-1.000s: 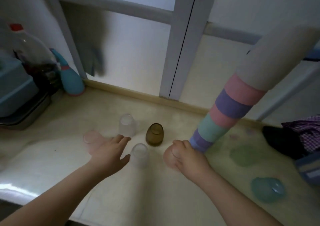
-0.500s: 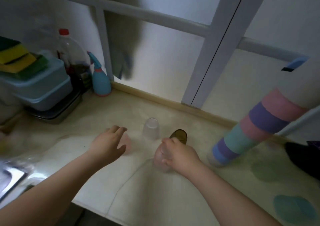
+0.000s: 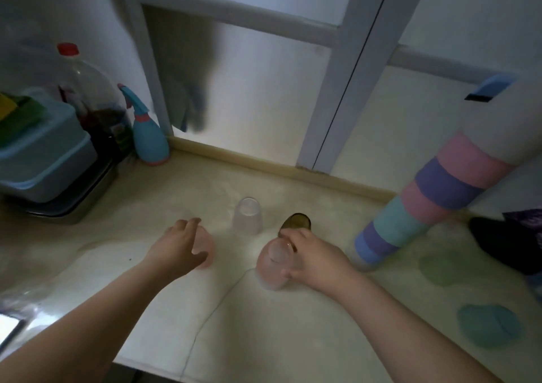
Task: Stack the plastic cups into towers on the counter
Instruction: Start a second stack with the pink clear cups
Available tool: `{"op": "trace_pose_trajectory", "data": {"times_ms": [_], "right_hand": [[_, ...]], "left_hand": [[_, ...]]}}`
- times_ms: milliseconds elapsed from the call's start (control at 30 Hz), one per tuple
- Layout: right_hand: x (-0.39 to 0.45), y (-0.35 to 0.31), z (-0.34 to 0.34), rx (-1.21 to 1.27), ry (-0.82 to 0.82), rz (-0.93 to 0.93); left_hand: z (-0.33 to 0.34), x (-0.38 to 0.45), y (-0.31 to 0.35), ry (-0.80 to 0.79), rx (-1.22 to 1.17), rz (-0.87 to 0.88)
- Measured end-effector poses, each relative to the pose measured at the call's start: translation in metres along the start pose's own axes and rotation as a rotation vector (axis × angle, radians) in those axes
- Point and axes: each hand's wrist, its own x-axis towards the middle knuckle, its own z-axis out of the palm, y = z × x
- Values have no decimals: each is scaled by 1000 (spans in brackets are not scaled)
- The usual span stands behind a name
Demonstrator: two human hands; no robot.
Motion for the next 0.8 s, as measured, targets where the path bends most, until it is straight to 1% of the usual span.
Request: {"op": "trace_pose_trajectory", "data": {"times_ms": [100, 167, 300, 400, 467, 567, 700, 800], "right_hand": [[-8, 13, -8, -1, 37, 28], [-14, 23, -13, -2, 46, 52], [-20, 38, -22, 2, 60, 76], [-20, 42, -30, 7, 76, 78], [-19, 44, -34, 9, 75, 72], [-17, 50, -34, 11, 68, 69], [-15, 58, -29, 19, 54, 74], [-12, 61, -24, 33, 49, 64]], "left_hand": [[-5, 4, 8, -33, 5, -21], [-18, 5, 20, -22, -12, 5], [-57, -5, 67, 99, -72, 163], [-71, -21, 107, 86, -105, 305], [-67, -27, 128, 66, -124, 359], [-47, -27, 146, 26, -83, 380], [-14, -21, 148, -38, 22, 374], [-1, -20, 142, -47, 5, 353]]}}
